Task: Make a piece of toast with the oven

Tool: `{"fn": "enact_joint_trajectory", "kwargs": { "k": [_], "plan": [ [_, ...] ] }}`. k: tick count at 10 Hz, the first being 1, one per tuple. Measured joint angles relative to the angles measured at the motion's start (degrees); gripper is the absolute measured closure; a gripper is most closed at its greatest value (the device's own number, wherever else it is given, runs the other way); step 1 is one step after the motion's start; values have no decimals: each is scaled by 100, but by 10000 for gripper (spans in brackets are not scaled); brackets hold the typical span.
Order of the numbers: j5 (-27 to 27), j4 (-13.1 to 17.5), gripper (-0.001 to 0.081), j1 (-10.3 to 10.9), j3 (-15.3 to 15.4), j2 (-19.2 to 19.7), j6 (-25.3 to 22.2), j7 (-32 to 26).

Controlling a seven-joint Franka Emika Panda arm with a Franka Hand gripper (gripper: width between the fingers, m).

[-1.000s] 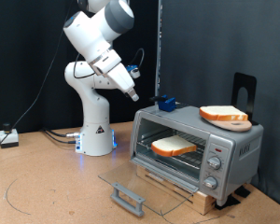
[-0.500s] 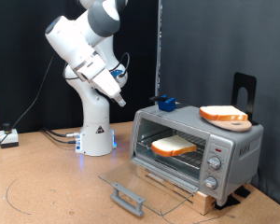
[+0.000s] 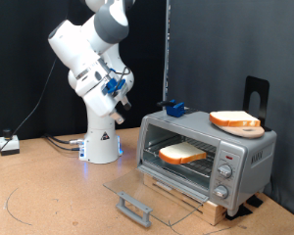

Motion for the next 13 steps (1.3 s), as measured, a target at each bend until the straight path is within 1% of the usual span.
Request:
{"fn": "enact_joint_trajectory", "kwargs": {
  "k": [1,2,3,4,5,6,7,8,9,10,11,12,13],
  "plan": [
    [-61,-5,-3,-101,168,211,607,564],
    [-108,28,-3,-210,371,401,983,1034],
    [-108,30,-3,-202,337,397,800,857],
    [-337,71,-3,-246,297,409,349,1069],
    [-536,172,-3,-332,287,459,-185,1636],
    [-725,324,-3,-430,269,590,-677,2215],
    [-916,524,-3,-529,240,822,-1123,2698],
    [-1028,731,-3,-623,215,1108,-1384,3084],
    [-1068,1002,-3,-674,186,1497,-1610,3343],
    [-1065,974,-3,-670,198,1469,-1508,3210],
    [-1229,989,-3,-673,186,1476,-1696,3119],
    [-1264,1037,-3,-692,130,1546,-1905,3118],
    [-1250,1089,-3,-738,39,1703,-1991,3117]
  ]
}}
